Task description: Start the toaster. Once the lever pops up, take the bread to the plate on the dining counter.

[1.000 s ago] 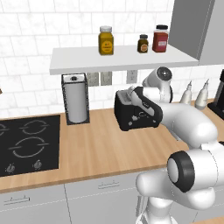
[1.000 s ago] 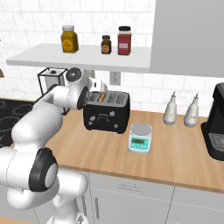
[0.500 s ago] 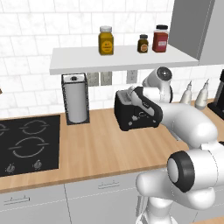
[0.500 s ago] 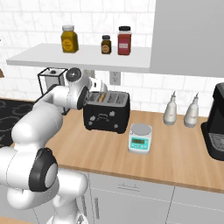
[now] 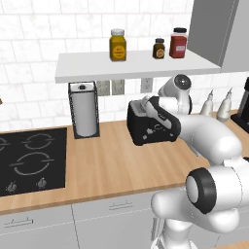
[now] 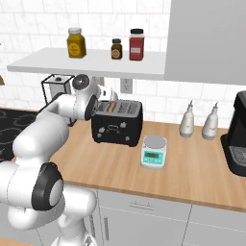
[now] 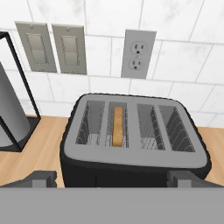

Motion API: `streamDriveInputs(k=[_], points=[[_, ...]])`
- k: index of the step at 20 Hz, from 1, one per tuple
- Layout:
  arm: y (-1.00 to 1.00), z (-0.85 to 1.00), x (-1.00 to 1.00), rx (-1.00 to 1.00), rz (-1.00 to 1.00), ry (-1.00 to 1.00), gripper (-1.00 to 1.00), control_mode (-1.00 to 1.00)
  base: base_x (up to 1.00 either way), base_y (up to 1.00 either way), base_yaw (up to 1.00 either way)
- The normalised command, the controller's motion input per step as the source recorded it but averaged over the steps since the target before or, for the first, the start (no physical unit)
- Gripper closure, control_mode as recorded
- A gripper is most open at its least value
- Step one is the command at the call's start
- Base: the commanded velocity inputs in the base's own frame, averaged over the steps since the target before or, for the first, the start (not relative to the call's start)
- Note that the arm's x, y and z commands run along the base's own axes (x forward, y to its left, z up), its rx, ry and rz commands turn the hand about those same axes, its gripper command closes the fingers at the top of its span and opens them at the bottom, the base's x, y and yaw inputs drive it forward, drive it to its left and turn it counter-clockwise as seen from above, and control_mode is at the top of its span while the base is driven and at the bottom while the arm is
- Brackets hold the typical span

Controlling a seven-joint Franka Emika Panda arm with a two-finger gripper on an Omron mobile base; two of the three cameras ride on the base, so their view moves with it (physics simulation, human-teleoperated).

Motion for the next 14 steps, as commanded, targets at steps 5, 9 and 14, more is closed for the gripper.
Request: streamDriveInputs(k=[5,9,14], points=[[0.0,0.0,0.0,0.0,0.0,0.0,-1.0,-1.0,0.0,0.0,0.0],[0.0,0.0,0.0,0.0,0.0,0.0,-1.0,-1.0,0.0,0.0,0.0],[0.0,0.0,0.0,0.0,0.0,0.0,-1.0,-1.0,0.0,0.0,0.0]])
